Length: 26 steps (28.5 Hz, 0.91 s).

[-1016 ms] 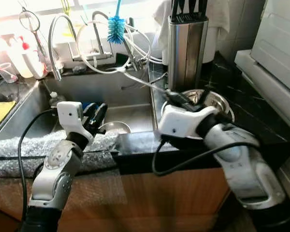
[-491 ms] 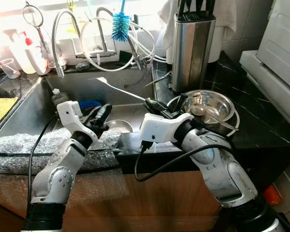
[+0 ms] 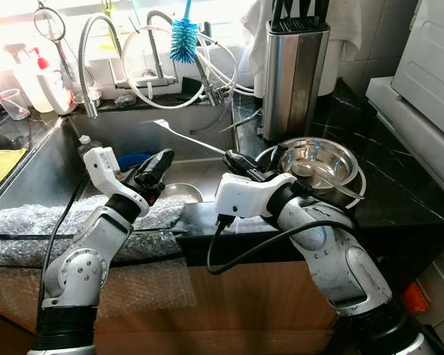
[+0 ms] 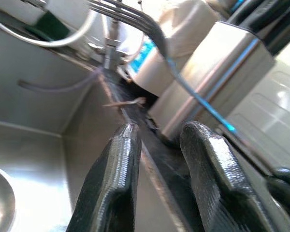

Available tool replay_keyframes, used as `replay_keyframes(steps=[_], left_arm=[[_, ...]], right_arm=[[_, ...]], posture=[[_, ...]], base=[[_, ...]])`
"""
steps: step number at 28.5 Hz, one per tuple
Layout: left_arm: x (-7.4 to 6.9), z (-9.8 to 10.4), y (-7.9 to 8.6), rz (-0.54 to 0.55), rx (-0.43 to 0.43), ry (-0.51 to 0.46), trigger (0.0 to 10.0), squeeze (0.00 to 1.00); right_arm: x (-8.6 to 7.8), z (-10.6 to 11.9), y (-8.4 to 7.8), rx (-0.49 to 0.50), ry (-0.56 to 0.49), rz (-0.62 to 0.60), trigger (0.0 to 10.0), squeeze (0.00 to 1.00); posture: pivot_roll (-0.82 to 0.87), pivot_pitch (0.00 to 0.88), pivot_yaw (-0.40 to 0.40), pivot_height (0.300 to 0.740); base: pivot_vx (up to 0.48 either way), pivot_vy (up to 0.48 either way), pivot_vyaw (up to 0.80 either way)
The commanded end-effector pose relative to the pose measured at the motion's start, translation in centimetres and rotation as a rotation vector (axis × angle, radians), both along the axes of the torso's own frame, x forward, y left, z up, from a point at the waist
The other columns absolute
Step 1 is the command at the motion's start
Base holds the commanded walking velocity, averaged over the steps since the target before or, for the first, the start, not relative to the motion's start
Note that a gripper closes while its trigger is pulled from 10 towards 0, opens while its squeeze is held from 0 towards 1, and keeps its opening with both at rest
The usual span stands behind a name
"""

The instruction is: Kitchen organization

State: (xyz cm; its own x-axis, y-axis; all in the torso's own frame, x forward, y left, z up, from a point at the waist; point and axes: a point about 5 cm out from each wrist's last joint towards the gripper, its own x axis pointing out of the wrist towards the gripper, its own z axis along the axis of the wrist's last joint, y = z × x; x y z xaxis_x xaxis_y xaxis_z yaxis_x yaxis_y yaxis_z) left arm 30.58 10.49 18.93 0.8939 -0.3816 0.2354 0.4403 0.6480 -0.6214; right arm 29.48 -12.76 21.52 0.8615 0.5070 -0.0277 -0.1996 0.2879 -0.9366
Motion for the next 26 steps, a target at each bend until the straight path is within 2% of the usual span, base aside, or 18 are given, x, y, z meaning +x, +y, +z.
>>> replay_keyframes(steps=[1, 2, 3, 8, 9, 10, 13, 16, 26], left_arm=[[-0.1, 0.5, 0.0, -0.018, -0.012, -0.013, 10.0, 0.40], [-0.1, 0.5, 0.0, -0.018, -0.027, -0.006, 10.0, 0.97], [0.0, 0.6, 0.1, -0.015, -0.035, -0.001, 10.0, 1.00], [0.0, 0.6, 0.2, -0.009, -0.050, -0.001, 10.0, 1.00], [0.0, 0.8, 0.3, -0.006, -0.079, 0.004, 10.0, 0.30], [0.0, 0.8, 0.4, -0.006, -0.098, 0.008, 10.0, 0.00], [0.0, 1.1, 0.5, -0.016, -0.180, 0.016, 10.0, 0.00], [0.1, 1.2, 0.6, -0.013, -0.217, 0.032, 10.0, 0.00], [0.3, 1.4, 0.3, -0.025, -0.248, 0.047, 10.0, 0.00]], right_arm=[[0.2, 0.4, 0.5, 0.002, -0.012, 0.006, 10.0, 0.00], [0.2, 0.3, 0.6, 0.003, -0.008, 0.005, 10.0, 0.00], [0.2, 0.2, 0.6, 0.001, -0.003, 0.005, 10.0, 0.00], [0.3, 0.1, 0.6, -0.002, -0.002, 0.001, 10.0, 0.00], [0.3, 0.1, 0.7, 0.000, -0.004, 0.001, 10.0, 0.00], [0.3, 0.2, 0.7, 0.000, -0.005, 0.003, 10.0, 0.00], [0.3, 0.1, 1.2, -0.004, -0.006, 0.022, 10.0, 0.00], [0.2, 0.1, 1.5, -0.002, -0.006, 0.037, 10.0, 0.00], [-0.3, -0.8, 2.6, -0.009, 0.032, 0.080, 10.0, 0.00]], posture=[[-0.15, 0.000, 0.098, 0.740], [-0.15, 0.000, 0.098, 0.740], [-0.15, 0.000, 0.097, 0.740], [-0.14, 0.000, 0.097, 0.740], [-0.14, 0.000, 0.097, 0.740], [-0.14, 0.000, 0.097, 0.740], [-0.14, 0.000, 0.096, 0.740], [-0.14, 0.000, 0.099, 0.740], [-0.15, 0.000, 0.104, 0.740]], base=[[0.000, 0.000, 0.00], [0.000, 0.000, 0.00], [0.000, 0.000, 0.00], [0.000, 0.000, 0.00], [0.000, 0.000, 0.00], [0.000, 0.000, 0.00], [0.000, 0.000, 0.00], [0.000, 0.000, 0.00], [0.000, 0.000, 0.00]])
